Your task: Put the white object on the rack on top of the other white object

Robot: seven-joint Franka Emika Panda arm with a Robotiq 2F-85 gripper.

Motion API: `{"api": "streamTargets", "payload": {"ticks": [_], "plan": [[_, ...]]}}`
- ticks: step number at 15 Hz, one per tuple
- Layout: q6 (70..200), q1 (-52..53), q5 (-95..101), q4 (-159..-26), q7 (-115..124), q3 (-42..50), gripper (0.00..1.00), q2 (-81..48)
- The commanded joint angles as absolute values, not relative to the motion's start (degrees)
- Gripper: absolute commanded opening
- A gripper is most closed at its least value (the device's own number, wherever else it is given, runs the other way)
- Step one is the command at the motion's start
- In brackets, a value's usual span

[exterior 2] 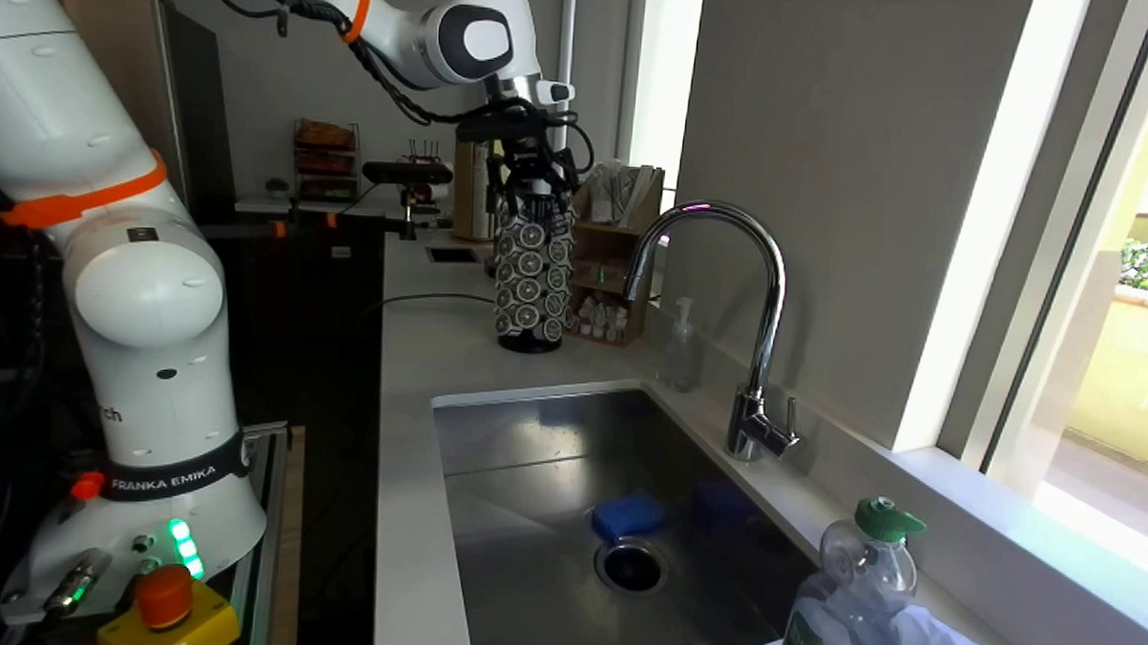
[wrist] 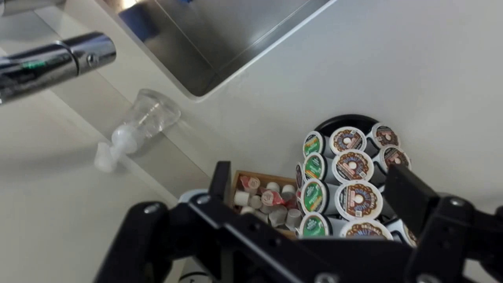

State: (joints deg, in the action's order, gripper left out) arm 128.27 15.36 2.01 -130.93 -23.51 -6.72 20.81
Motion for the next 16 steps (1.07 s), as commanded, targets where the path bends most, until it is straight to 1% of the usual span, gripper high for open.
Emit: {"api": "streamTargets", "payload": {"ticks": [1, 16], "plan": [[127.8, 17.2, 0.9, -125.2, -29.8, -6.7, 1.0, 17.5], [126.3, 18.5, -2.3, -106.9, -45.3, -11.4, 1.0, 4.0]]}}
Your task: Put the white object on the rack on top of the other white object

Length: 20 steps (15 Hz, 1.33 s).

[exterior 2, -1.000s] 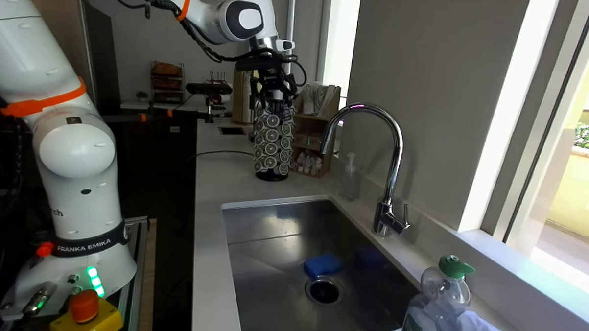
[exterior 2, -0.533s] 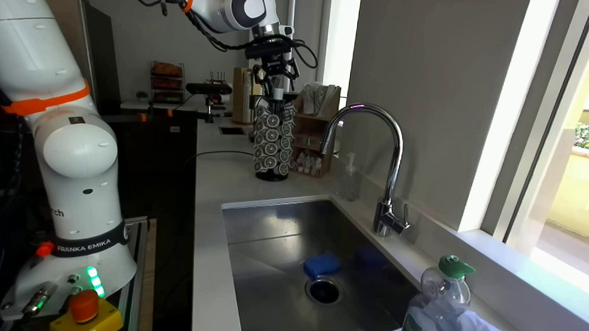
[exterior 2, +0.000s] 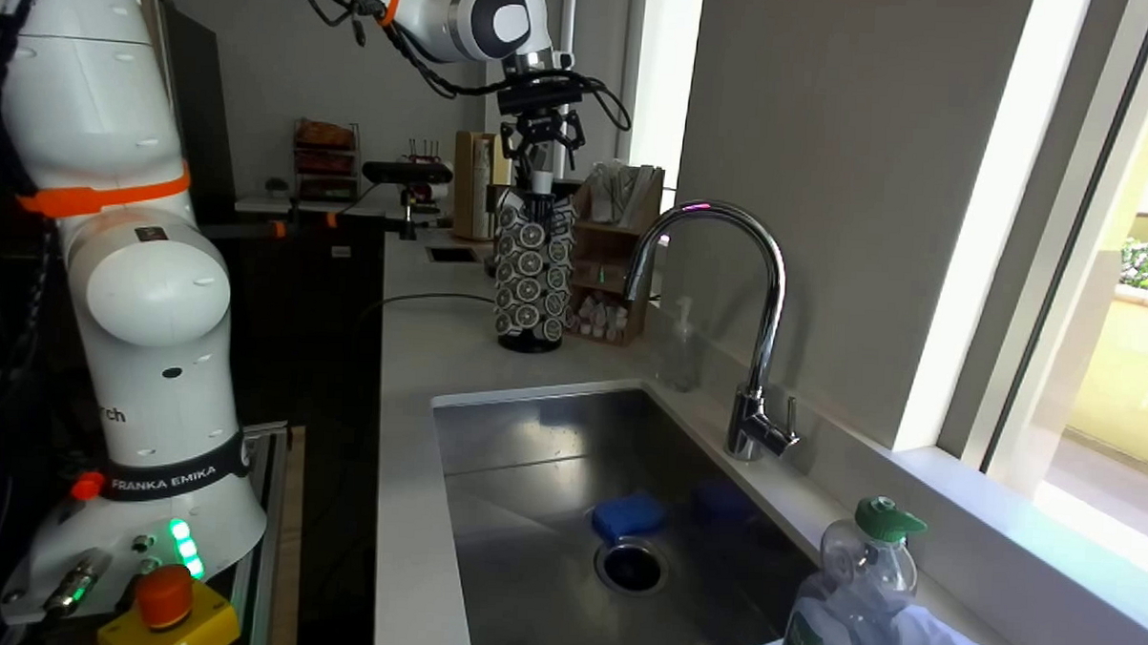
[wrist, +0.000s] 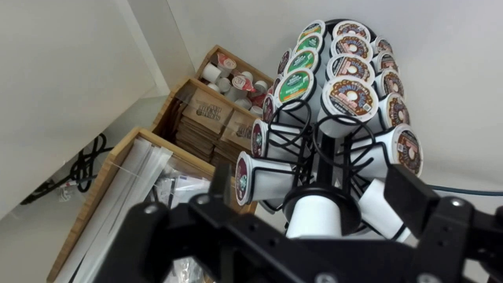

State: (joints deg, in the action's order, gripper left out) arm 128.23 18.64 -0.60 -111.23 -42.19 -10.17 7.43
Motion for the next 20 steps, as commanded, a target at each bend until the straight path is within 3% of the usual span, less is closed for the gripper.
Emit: {"api": "streamTargets", "payload": {"ticks": [1, 20], "plan": [[126.2, 18.3, -2.6, -106.3, -46.0, -11.7, 1.0, 3.4], [124.6, 17.5, -2.3, -98.1, -49.8, -15.8, 1.0, -4.2]]}}
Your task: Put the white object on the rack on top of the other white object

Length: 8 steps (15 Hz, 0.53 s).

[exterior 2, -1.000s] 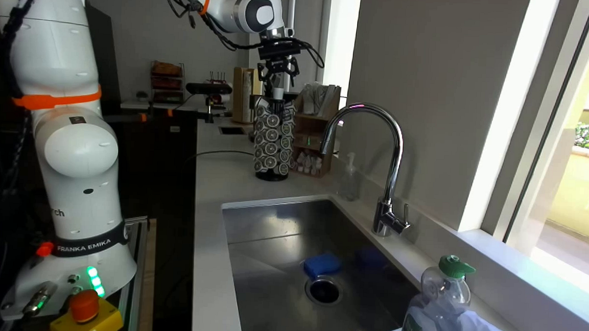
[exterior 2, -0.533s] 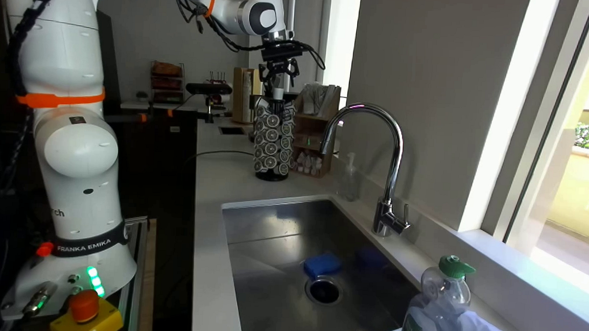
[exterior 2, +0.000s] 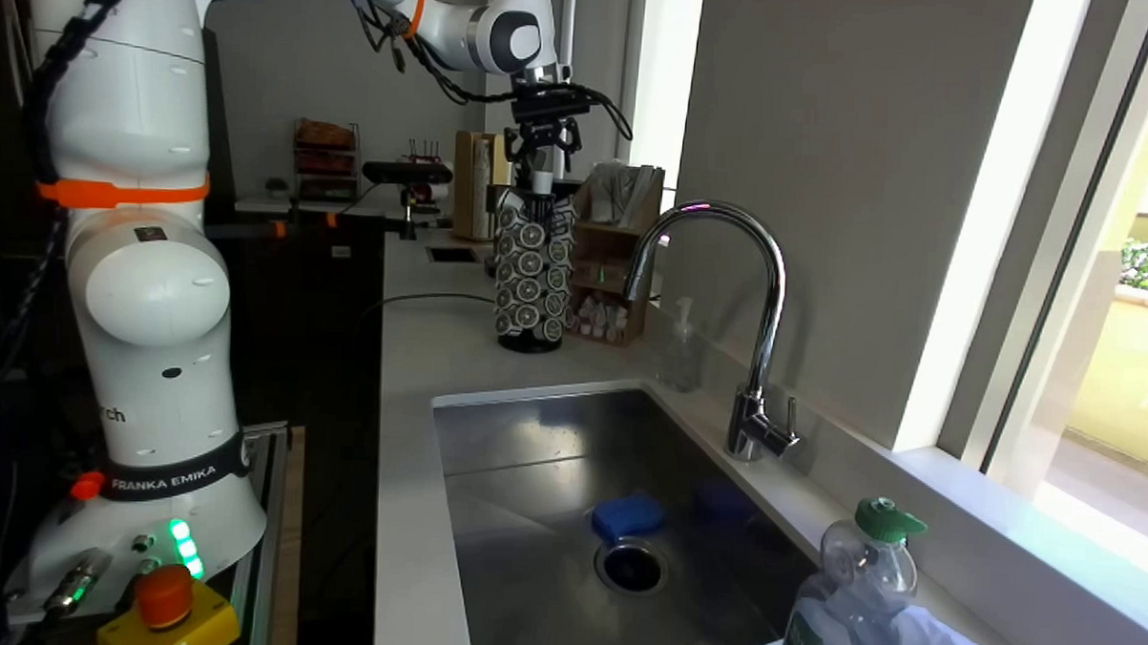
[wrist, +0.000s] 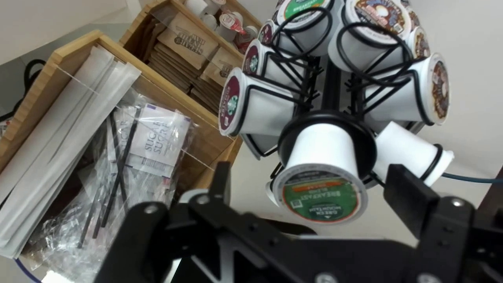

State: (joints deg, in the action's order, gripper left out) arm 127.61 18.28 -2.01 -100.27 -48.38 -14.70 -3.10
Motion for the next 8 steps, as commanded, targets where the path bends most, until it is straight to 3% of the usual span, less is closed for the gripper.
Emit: {"api": "streamTargets", "payload": {"ticks": [1, 8], "plan": [[124.5, 17.5, -2.3, -98.0, -49.9, -15.9, 0.95, -4.3], [123.1, 17.5, -2.4, -97.2, -50.7, -16.1, 0.37, -4.5]]}}
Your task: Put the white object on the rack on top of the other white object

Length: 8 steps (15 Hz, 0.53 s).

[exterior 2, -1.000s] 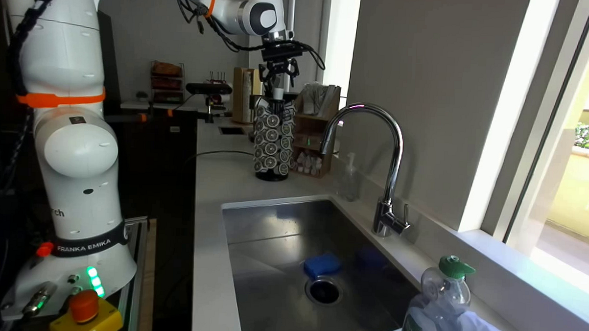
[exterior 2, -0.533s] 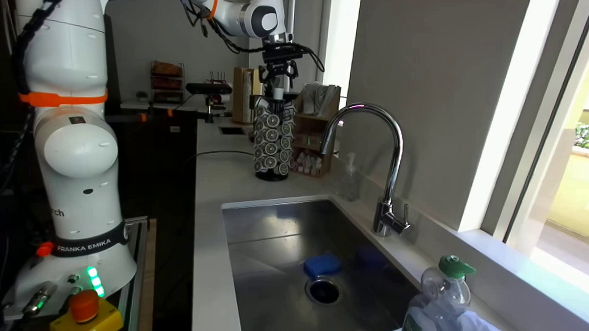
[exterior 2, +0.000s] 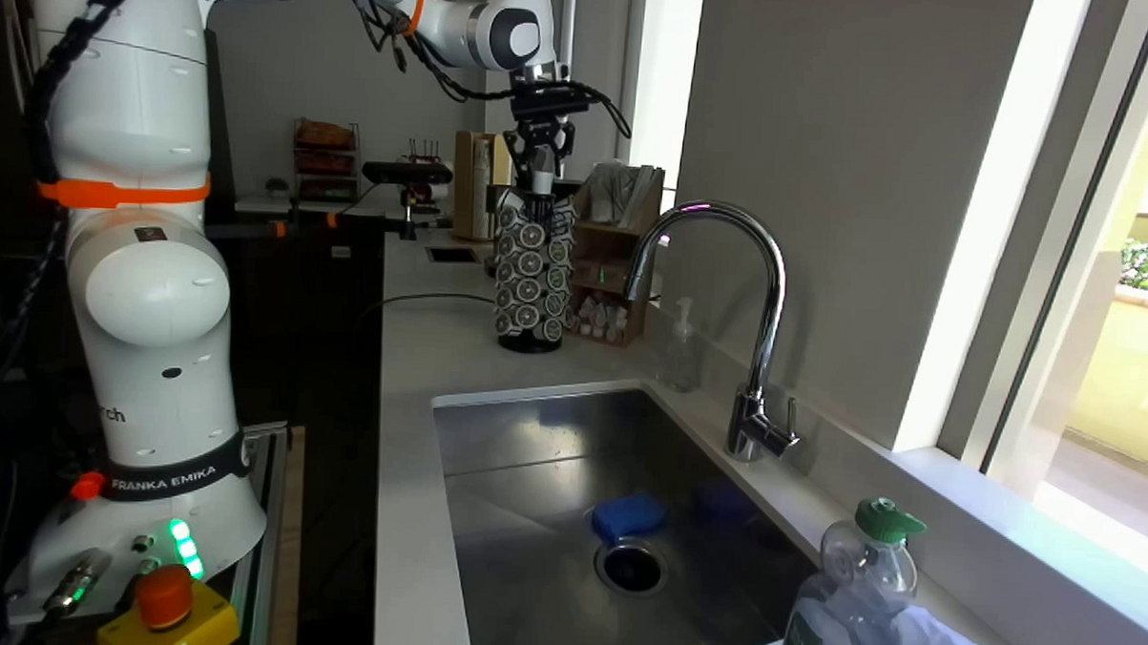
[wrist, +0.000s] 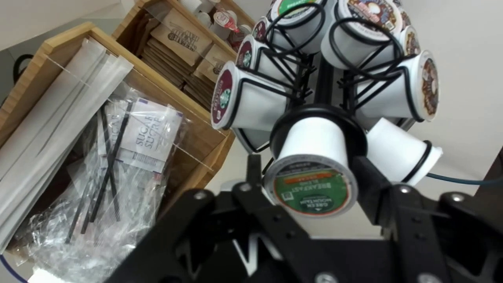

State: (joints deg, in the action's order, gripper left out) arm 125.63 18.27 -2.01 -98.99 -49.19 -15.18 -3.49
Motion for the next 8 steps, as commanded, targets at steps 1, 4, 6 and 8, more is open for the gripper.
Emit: {"api": "streamTargets", "payload": {"ticks": [1, 4, 6, 8], "plan": [[123.1, 17.5, -2.4, -97.2, -50.8, -16.1, 0.29, -4.5], [123.1, 17.5, -2.4, -97.2, -51.0, -16.1, 0.27, -4.5], [123.0, 17.5, -2.0, -97.4, -50.9, -16.1, 0.27, -4.2], [122.8, 17.4, -1.2, -97.9, -50.5, -15.9, 0.27, -3.5]]}}
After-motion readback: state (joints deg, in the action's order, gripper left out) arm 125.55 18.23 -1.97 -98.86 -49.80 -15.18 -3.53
